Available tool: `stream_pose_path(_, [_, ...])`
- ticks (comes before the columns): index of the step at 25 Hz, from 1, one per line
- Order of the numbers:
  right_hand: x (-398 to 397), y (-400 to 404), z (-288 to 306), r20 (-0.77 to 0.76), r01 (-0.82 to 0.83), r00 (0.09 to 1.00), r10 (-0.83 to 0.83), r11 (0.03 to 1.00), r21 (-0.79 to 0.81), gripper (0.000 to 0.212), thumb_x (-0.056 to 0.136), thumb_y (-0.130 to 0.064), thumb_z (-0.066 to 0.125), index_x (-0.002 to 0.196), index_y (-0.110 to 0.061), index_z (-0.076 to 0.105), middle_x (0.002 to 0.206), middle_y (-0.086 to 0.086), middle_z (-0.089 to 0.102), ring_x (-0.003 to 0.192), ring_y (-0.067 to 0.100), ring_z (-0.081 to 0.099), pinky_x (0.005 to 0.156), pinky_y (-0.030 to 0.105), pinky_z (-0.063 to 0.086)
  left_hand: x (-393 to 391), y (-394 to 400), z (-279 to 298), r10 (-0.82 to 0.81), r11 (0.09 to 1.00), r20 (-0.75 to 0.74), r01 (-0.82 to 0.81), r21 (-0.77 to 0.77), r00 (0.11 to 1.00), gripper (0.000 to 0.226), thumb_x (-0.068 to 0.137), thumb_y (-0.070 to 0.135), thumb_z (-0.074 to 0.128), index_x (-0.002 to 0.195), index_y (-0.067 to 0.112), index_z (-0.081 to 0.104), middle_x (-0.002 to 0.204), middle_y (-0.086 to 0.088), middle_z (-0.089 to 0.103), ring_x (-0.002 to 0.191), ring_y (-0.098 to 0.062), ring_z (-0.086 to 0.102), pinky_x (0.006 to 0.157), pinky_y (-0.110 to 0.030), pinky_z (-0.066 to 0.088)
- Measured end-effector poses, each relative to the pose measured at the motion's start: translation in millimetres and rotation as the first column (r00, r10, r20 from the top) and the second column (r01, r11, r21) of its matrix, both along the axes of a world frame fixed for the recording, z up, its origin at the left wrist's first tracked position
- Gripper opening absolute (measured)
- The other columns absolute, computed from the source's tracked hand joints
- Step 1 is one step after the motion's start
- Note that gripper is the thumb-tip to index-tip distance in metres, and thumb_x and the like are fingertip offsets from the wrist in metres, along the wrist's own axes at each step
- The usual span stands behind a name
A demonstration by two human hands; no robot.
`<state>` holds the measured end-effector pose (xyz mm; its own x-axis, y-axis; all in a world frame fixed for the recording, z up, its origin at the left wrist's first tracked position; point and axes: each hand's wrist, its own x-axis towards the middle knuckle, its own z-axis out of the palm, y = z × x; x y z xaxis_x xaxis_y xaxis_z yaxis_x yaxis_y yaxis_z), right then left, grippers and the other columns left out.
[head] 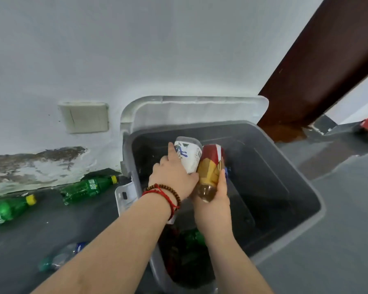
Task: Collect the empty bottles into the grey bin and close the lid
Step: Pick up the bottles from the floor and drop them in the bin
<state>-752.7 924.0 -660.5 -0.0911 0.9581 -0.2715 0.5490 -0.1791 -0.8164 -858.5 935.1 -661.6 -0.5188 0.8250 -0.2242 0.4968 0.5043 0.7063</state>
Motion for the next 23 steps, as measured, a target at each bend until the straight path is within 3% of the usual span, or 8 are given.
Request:
stream_pose_path(4, [1,0,-21,0.054,-0.122,0.989,0.135,0.972,-0.202,0.076,0.085,-0.026,0.06,0.146,-0.044,0.017,0.139,0.007,0.042,0.115,0.025,0.053,0.097,0.042,0.047,5,-13,-35,-0.041,0.971,0.018,0.044,-0.234,0.999,0.089,0.087,0.033,0.051,0.148,0.017,-0.013,0.157,-0.013,0.007,0.133,-0.036,0.033,0.107,-0.042,0.031])
stream_pose_path(8, [-9,-8,-16,-0.109,-0.161,0.985,0.131,0.926,-0.341,0.058,0.09,-0.017,0.055,0.141,-0.035,0.034,0.119,-0.002,0.058,0.1,0.013,0.061,0.083,0.03,0.054,3,-23,-25,-0.165,0.984,0.013,0.165,-0.065,0.986,0.061,0.092,0.018,0.044,0.148,0.016,0.02,0.154,-0.011,0.022,0.138,-0.025,0.031,0.113,-0.033,0.028])
stream_pose_path(10, [-17,-17,-9,-0.177,-0.189,0.972,0.153,0.96,-0.205,0.059,0.089,-0.019,0.058,0.139,-0.039,0.034,0.099,-0.018,0.056,0.079,-0.004,0.061,0.06,0.011,0.051,-7,-39,-16,-0.103,0.979,-0.007,0.102,0.176,0.995,0.052,0.092,0.017,0.046,0.143,0.023,0.035,0.15,-0.002,0.035,0.134,-0.017,0.038,0.112,-0.029,0.029])
stream_pose_path(12, [-35,-27,-4,-0.19,-0.243,0.948,0.253,0.967,0.077,0.068,0.085,-0.022,0.063,0.137,-0.048,0.028,0.119,-0.017,0.052,0.091,-0.008,0.059,0.069,0.013,0.052,-32,-59,-8,0.066,0.913,-0.057,-0.038,0.406,0.996,0.05,0.09,0.023,0.05,0.138,0.027,0.042,0.144,0.004,0.042,0.126,-0.015,0.046,0.108,-0.032,0.037])
stream_pose_path(15, [-88,-46,2,-0.073,-0.467,0.846,0.529,0.799,0.378,0.072,0.083,-0.02,0.065,0.135,-0.048,0.024,0.139,-0.011,0.038,0.109,0.002,0.053,0.085,0.024,0.052,-84,-98,-17,0.309,0.845,-0.07,-0.24,0.477,0.949,0.047,0.088,0.028,0.05,0.135,0.024,0.044,0.138,0.0,0.045,0.121,-0.02,0.048,0.1,-0.038,0.043])
stream_pose_path(17, [-131,-63,-11,0.11,-0.655,0.733,0.672,0.652,0.383,0.074,0.084,-0.015,0.063,0.139,-0.042,0.022,0.142,-0.004,0.034,0.108,0.012,0.055,0.085,0.028,0.051,-116,-132,-39,0.423,0.869,-0.1,-0.371,0.327,0.901,0.049,0.09,0.028,0.049,0.138,0.021,0.04,0.141,-0.005,0.04,0.125,-0.026,0.044,0.1,-0.041,0.042])
stream_pose_path(21, [-176,-94,-80,0.43,-0.822,0.426,0.796,0.539,-0.183,0.084,0.087,-0.015,0.06,0.149,-0.029,0.006,0.148,0.012,0.023,0.123,0.032,0.046,0.094,0.041,0.045,-137,-190,-102,0.327,0.843,-0.212,-0.385,-0.374,0.921,0.069,0.091,0.029,0.05,0.148,0.023,0.013,0.156,-0.011,0.009,0.136,-0.034,0.027,0.106,-0.046,0.033])
stream_pose_path(23, [-174,-105,-117,0.525,-0.78,0.283,0.803,0.511,-0.361,0.082,0.087,-0.01,0.056,0.149,-0.026,0.004,0.149,0.014,0.02,0.13,0.034,0.037,0.099,0.042,0.04,-131,-208,-132,0.233,0.793,-0.197,-0.303,-0.528,0.952,0.075,0.09,0.027,0.051,0.149,0.025,0.005,0.157,-0.012,0.0,0.138,-0.033,0.025,0.106,-0.045,0.033])
